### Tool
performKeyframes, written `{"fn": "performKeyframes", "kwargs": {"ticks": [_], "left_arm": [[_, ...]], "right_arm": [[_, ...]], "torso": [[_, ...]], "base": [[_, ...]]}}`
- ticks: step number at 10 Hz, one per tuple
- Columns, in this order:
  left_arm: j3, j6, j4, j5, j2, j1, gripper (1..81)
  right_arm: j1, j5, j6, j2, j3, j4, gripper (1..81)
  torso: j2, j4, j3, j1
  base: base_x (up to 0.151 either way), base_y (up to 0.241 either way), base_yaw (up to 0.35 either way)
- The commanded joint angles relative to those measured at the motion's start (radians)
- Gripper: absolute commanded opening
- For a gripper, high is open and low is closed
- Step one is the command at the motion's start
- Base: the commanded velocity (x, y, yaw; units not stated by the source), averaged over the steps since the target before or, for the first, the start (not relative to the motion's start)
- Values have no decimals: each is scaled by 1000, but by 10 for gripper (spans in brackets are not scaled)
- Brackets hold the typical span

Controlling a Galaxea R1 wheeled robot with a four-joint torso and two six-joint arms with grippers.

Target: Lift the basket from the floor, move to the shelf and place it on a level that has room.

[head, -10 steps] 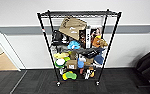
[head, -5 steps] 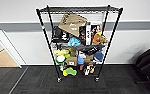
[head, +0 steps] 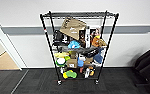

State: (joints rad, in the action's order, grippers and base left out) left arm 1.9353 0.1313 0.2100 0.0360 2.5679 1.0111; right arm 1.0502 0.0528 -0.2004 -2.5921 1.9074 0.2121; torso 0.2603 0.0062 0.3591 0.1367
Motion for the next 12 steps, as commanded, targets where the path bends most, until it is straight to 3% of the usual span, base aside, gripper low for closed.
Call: {"fn": "performKeyframes", "kwargs": {"ticks": [1,3,4,7,8,10,12], "left_arm": [[-35,4,11,47,-17,-94,10],[-35,2,6,48,-11,-96,10],[-35,-1,5,50,-8,-96,10],[-35,-4,5,50,-4,-96,10],[-35,-5,3,50,-1,-96,10],[-35,-5,2,50,-3,-96,10],[-30,-9,-7,51,-4,-96,10]], "right_arm": [[-77,-33,-2,4,-30,-13,10],[-60,-31,-1,1,-30,-13,10],[-46,-22,1,-2,-21,-13,10],[-17,13,1,-12,-5,-13,10],[-15,13,1,-12,-5,-13,10],[-14,13,1,-12,-5,-13,10],[-14,13,1,-15,-5,-13,10]], "torso": [[0,0,2,0],[0,0,-24,-2],[-100,0,-29,-67],[-124,0,-24,-83],[-54,0,-24,-37],[-105,0,-77,-71],[-120,0,-102,-79]], "base": [[0,0,0],[0,0,0],[0,0,0],[0,0,0],[0,0,0],[0,0,0],[0,0,0]]}}
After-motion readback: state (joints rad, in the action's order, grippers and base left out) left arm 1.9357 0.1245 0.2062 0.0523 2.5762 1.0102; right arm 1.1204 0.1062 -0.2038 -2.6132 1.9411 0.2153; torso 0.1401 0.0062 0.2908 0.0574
